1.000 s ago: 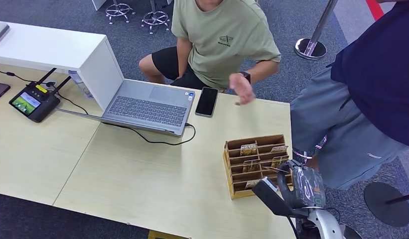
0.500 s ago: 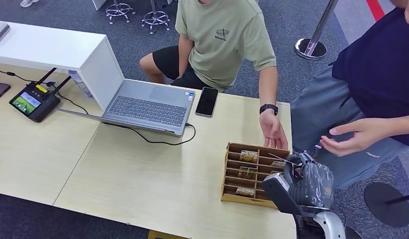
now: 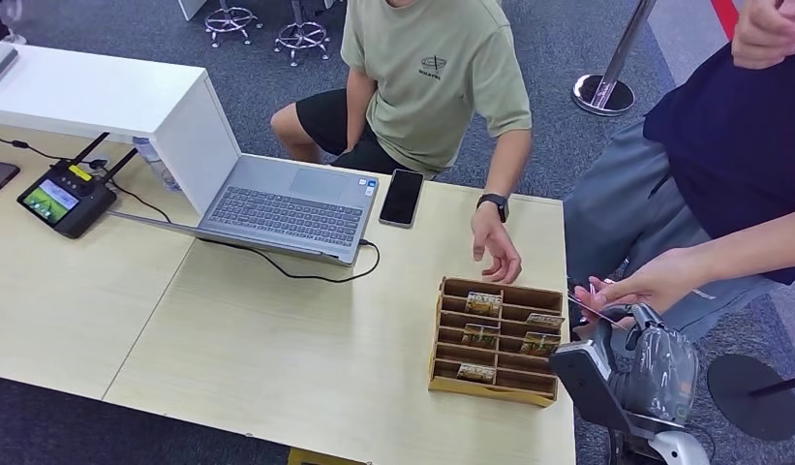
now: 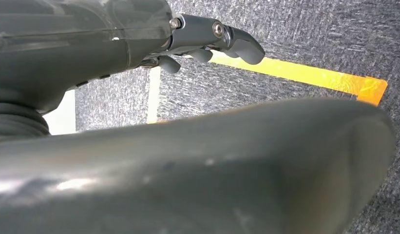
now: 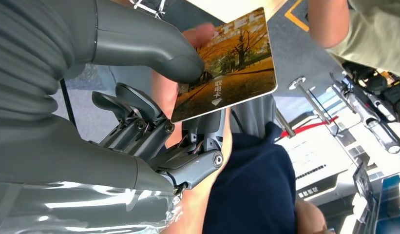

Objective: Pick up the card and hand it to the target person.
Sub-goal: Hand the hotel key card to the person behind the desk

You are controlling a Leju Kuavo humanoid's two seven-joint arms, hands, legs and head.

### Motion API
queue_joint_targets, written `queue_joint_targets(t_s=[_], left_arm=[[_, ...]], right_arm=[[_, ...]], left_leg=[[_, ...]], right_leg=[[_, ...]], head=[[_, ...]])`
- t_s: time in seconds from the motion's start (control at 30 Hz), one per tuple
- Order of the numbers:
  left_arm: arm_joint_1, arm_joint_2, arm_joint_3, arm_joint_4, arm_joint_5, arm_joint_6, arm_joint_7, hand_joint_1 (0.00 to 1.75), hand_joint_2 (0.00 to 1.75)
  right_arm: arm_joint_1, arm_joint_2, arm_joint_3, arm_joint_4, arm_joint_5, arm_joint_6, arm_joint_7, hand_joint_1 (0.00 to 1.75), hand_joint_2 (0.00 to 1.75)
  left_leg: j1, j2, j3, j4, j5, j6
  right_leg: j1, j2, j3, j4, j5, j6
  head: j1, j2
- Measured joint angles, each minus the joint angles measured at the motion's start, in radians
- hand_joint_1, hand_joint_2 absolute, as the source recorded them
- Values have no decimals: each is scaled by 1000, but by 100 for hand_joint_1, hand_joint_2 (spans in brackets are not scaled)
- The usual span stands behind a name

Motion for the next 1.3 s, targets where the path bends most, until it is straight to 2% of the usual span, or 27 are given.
queue_joint_targets(t_s=[0.53, 0.67, 1.1, 1.3], left_arm=[[0, 0, 0, 0, 1, -4, -18, 0, 0], [0, 0, 0, 0, 17, -3, -18, 0, 0], [-1, 13, 3, 0, 42, -8, -8, 0, 0], [-1, 17, 3, 0, 31, -10, -17, 0, 0]], right_arm=[[19, -6, -32, -30, 1, 1, 1, 169, 175], [9, -5, -35, -30, -4, 12, -21, 169, 175], [-72, 38, -20, -12, -11, 57, -87, 169, 175], [-72, 45, -17, -7, -27, 52, -76, 169, 175]], left_leg=[[0, 0, 0, 0, 0, 0], [0, 0, -1, 0, 0, 0], [0, 0, 0, 0, 0, 0], [0, 0, 0, 0, 0, 0]], right_leg=[[0, 0, 0, 0, 0, 0], [0, 0, 0, 0, 0, 0], [0, 0, 0, 0, 0, 0], [0, 0, 0, 0, 0, 0]], head=[[0, 0], [0, 0], [0, 0], [0, 0]])
